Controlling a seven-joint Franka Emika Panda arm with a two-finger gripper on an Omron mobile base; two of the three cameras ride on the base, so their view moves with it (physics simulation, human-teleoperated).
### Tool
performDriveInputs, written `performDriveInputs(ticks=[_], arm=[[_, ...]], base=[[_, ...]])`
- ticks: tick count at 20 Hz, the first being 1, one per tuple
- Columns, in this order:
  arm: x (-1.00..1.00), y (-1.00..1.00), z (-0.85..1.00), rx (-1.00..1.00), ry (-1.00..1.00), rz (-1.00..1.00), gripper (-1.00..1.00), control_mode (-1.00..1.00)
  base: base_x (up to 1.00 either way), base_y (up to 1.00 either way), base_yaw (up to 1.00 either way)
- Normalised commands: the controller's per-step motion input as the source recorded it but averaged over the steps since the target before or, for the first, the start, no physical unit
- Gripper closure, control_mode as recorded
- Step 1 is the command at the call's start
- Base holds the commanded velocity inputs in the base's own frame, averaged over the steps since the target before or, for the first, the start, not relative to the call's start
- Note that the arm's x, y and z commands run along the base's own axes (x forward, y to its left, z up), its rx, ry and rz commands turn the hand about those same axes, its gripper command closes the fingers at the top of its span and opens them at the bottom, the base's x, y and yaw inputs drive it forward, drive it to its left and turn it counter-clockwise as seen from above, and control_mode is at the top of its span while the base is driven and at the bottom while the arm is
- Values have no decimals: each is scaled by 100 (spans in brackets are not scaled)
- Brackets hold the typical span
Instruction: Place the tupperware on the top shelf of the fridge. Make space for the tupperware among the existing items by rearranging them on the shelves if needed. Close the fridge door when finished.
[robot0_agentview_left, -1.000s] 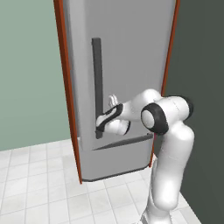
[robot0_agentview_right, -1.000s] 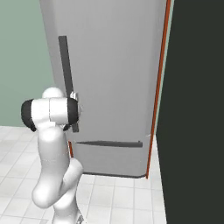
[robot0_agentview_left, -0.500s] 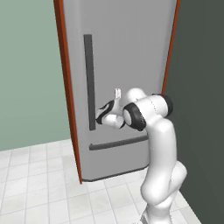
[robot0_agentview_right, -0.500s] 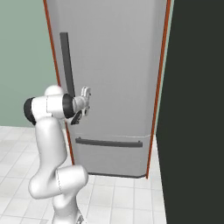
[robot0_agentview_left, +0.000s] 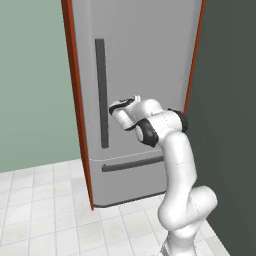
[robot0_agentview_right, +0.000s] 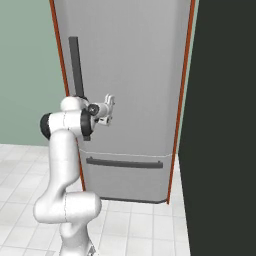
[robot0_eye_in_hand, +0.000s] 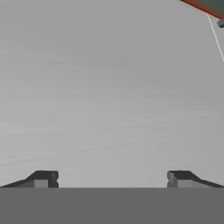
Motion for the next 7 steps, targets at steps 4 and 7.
performDriveInputs(ticks=[4,7], arm=[[86,39,-3,-3,32,-17,-100,-100],[100,54,4,0,25,-7,-100,-100]], base=[[0,0,0],[0,0,0]])
